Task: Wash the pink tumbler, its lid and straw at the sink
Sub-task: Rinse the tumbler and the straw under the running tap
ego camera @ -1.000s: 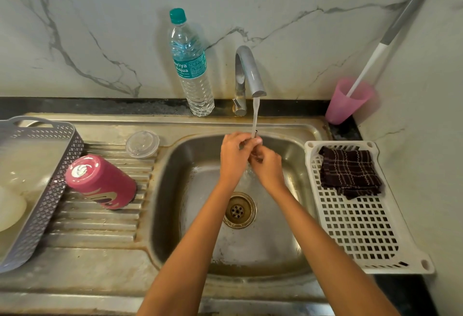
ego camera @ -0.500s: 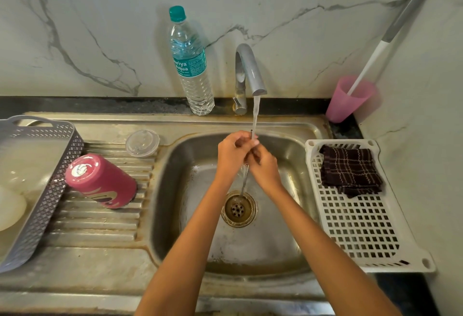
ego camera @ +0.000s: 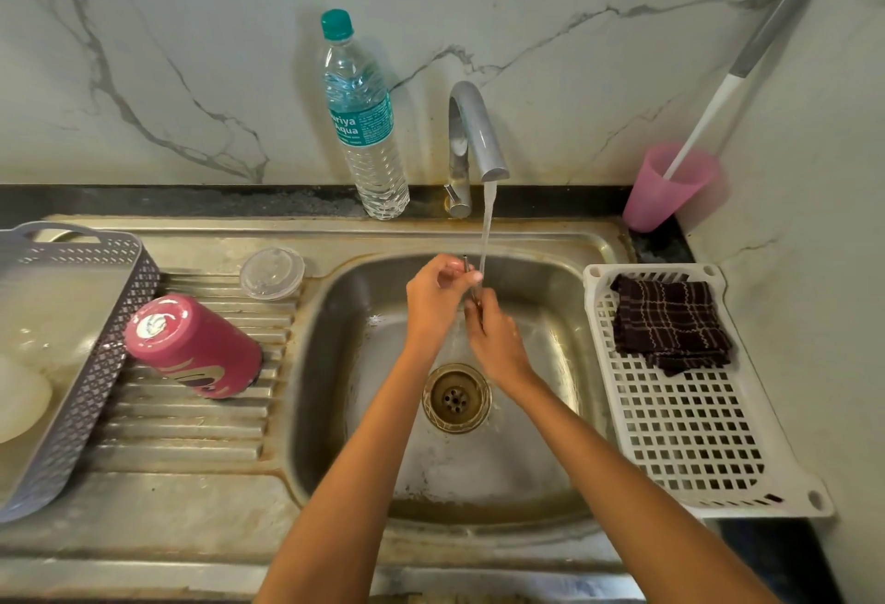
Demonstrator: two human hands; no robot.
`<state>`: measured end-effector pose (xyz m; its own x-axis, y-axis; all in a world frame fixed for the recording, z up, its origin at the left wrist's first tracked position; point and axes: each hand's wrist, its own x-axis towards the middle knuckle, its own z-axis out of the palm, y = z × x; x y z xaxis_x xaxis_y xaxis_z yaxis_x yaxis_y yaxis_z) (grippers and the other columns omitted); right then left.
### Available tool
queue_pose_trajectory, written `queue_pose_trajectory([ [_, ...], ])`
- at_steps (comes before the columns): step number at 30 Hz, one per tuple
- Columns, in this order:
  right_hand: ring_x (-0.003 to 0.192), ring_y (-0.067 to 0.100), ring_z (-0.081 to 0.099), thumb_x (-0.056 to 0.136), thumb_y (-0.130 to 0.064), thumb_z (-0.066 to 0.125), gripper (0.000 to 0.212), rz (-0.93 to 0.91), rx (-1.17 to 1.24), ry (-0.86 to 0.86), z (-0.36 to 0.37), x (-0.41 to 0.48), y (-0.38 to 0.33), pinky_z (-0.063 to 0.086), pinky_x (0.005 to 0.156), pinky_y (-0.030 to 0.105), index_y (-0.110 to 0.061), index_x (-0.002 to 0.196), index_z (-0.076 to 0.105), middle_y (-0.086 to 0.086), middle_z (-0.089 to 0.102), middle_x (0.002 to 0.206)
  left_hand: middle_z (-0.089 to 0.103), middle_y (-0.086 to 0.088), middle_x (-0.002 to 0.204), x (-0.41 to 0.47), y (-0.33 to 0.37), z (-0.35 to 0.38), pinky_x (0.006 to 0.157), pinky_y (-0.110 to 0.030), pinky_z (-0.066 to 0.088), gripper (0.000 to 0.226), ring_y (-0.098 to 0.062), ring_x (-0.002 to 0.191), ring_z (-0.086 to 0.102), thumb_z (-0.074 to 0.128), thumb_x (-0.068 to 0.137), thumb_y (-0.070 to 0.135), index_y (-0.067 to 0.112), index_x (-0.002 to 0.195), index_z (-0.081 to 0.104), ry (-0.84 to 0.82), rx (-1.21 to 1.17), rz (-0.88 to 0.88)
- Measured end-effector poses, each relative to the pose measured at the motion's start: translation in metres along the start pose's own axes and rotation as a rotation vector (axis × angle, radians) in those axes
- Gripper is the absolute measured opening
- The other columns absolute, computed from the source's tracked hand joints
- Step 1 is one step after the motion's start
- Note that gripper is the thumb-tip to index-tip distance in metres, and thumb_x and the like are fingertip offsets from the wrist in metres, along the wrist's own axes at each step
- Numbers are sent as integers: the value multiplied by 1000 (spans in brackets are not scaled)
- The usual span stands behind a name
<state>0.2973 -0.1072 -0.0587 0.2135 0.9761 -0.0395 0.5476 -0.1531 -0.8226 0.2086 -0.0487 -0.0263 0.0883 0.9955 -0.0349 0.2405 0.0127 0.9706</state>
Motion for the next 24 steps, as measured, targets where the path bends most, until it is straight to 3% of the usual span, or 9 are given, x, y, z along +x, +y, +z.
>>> queue_pose_trajectory([
  [4,84,17,65,104,-30,35,27,-31,34,41,-3,15,-10,52,67,38,-14,121,50,2,67,98,66,1,82,-5,4,5,67,-8,45,8,5,68,58,71,88,13,9,89,65,32,-31,5],
  [7,63,15,56,105,-25,35,21,-58,-36,25,-1,5,6,42,55,34,-13,104,53,-4,58,73,64,4,88,7,15,0,68,-6,44,12,1,76,58,69,90,20,11,95,62,184,-108,-42],
  [10,59,13,53,105,-26,33,22,-21,-172,-17,2,-16,32,36,57,28,-15,98,51,-6,53,68,62,10,89,18,23,-8,74,-14,45,14,0,80,57,68,90,24,15,96,60,292,-139,-59],
  [15,72,15,54,104,-25,37,15,-51,-142,32,2,-12,23,34,62,28,-19,94,47,-4,55,80,66,2,88,7,13,0,76,-19,47,14,-5,77,58,72,87,17,19,84,59,111,-56,-56],
  [20,88,17,65,104,-25,37,29,-99,5,88,-1,4,1,52,67,33,-14,131,43,1,66,104,63,7,77,-8,4,16,66,-10,47,21,-1,70,58,74,86,19,24,76,56,-10,10,-36],
  [24,72,9,59,101,-12,41,28,-59,24,65,1,-5,17,45,61,28,-12,128,48,-7,60,83,66,-1,75,-5,6,16,60,-14,50,15,-4,62,61,75,85,20,17,79,62,-41,29,-55],
])
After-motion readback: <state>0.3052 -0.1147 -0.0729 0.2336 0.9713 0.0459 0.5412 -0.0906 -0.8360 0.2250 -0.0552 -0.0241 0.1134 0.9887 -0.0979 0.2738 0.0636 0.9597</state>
